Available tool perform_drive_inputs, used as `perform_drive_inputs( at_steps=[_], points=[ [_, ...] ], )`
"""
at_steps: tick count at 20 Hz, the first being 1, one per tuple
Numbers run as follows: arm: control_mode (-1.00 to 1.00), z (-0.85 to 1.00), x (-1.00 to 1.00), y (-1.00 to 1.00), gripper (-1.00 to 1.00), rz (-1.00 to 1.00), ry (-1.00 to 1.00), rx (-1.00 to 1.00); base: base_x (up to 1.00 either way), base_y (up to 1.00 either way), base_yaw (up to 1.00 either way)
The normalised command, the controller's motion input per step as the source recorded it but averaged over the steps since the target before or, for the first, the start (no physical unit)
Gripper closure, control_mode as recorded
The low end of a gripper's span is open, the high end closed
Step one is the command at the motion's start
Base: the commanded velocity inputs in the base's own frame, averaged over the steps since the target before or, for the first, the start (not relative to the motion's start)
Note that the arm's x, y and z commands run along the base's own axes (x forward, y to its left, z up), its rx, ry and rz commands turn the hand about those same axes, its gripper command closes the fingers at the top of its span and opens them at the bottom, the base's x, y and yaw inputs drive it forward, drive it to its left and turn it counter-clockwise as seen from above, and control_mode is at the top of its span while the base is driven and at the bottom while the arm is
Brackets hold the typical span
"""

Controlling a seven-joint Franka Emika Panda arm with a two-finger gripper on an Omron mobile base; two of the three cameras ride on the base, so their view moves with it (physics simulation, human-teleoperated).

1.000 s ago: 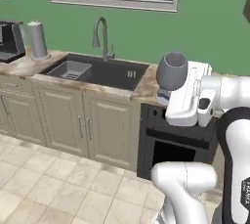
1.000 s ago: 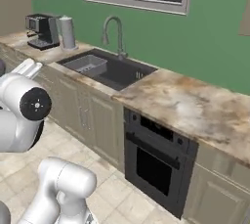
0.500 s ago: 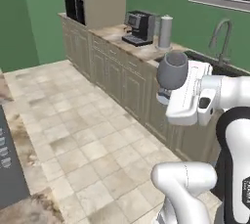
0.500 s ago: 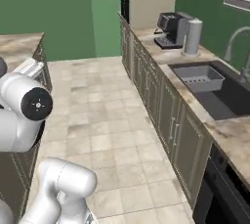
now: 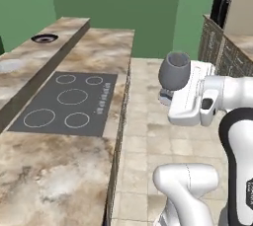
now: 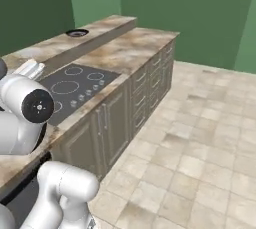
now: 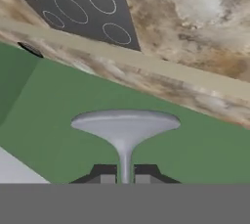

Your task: Retrieve the wine glasses from the counter and place one next to each plate.

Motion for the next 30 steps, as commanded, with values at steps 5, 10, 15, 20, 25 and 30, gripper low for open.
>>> perform_drive_inputs(
  at_steps=[5, 10, 15, 20, 25, 30],
  points=[
    [1.00, 0.00, 0.00, 0.00, 1.00, 0.00, 0.00, 0.00, 0.00, -0.08, 0.88],
    [1.00, 0.00, 0.00, 0.00, 1.00, 0.00, 0.00, 0.00, -0.02, -0.29, 0.82],
    [1.00, 0.00, 0.00, 0.00, 1.00, 0.00, 0.00, 0.00, 0.07, -0.77, 0.59],
    [1.00, 0.00, 0.00, 0.00, 1.00, 0.00, 0.00, 0.00, 0.29, -1.00, 0.33],
    [1.00, 0.00, 0.00, 0.00, 1.00, 0.00, 0.00, 0.00, 0.22, -1.00, 0.13],
    [1.00, 0.00, 0.00, 0.00, 1.00, 0.00, 0.00, 0.00, 0.08, -1.00, 0.08]
  ],
)
